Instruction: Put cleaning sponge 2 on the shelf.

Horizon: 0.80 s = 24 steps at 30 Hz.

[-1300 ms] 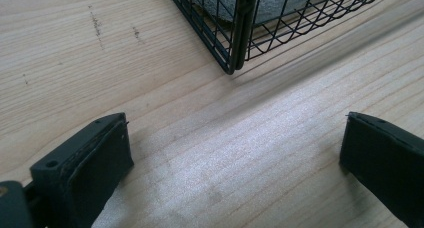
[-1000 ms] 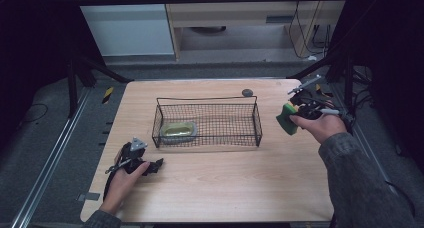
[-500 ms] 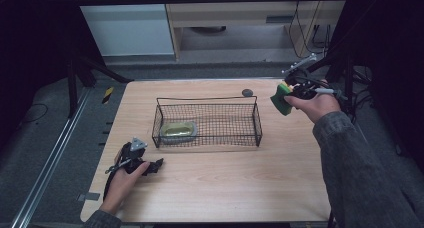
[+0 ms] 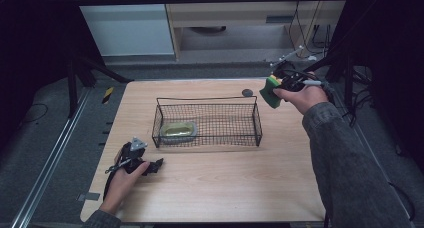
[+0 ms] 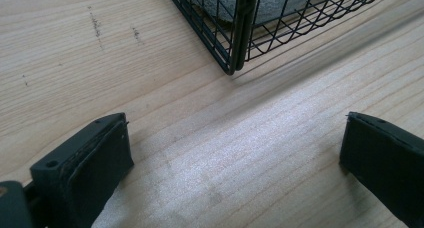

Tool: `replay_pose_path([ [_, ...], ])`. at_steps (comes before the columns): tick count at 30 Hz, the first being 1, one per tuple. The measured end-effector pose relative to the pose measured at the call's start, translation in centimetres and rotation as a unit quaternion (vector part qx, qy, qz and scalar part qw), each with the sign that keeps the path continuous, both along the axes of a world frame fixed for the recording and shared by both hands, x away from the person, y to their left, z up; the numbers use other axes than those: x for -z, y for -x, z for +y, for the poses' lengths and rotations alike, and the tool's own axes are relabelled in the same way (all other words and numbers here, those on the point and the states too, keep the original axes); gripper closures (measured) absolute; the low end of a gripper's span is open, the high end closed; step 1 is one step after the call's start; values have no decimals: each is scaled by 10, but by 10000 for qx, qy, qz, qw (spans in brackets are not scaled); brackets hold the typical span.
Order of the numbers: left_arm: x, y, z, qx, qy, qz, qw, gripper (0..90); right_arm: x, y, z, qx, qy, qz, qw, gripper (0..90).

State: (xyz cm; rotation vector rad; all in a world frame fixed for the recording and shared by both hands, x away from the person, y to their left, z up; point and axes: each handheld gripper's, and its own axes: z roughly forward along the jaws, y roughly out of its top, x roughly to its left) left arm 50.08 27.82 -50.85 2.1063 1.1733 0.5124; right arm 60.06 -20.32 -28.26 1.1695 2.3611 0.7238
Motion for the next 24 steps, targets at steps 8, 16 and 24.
replay_pose_path([
  [8, 0, 0, 0, 2, -1, -2, 10000, 0, 11, -9, 18, -168, -101, 91, 9998, 647],
  [16, 0, 0, 0, 11, -1, -1, 10000, 0, 31, -19, 35, -330, -101, 278, 9990, 646],
  [24, 0, -1, 0, 19, 6, 1, 10000, 0, 53, -30, 44, -405, -122, 454, 9981, 646],
])
